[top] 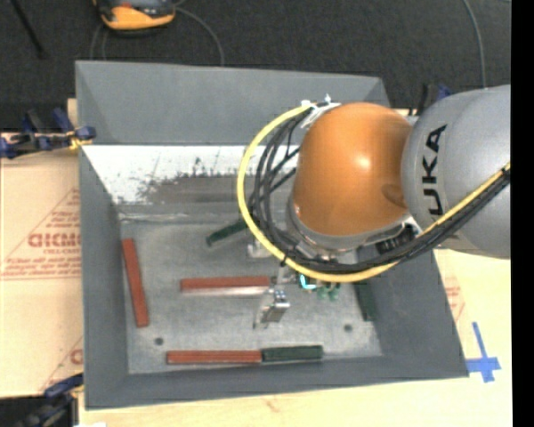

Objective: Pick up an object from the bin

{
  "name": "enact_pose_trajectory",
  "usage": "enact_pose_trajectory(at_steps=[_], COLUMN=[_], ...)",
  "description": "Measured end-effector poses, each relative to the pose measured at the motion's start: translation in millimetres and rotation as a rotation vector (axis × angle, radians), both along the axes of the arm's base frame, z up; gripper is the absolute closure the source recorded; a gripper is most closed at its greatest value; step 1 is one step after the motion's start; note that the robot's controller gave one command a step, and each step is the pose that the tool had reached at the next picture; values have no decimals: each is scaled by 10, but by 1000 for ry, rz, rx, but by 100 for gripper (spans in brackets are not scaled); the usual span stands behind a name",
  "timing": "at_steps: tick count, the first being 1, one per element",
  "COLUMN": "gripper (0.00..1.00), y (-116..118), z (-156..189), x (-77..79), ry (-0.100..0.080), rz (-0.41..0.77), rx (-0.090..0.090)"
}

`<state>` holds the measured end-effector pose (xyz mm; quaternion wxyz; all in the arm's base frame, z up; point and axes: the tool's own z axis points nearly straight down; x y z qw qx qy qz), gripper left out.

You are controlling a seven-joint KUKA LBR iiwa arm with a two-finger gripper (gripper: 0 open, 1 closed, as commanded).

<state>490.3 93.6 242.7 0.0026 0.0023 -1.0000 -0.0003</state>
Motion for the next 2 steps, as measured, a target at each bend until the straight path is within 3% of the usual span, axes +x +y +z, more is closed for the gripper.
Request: enact_pose_trajectory(at_steps=[1, 2], gripper=[0, 0], y=[-4, -165], z=[35, -525], x=[16, 243], ry=[-8, -15], rz=[-3, -17], rx=[1, 2])
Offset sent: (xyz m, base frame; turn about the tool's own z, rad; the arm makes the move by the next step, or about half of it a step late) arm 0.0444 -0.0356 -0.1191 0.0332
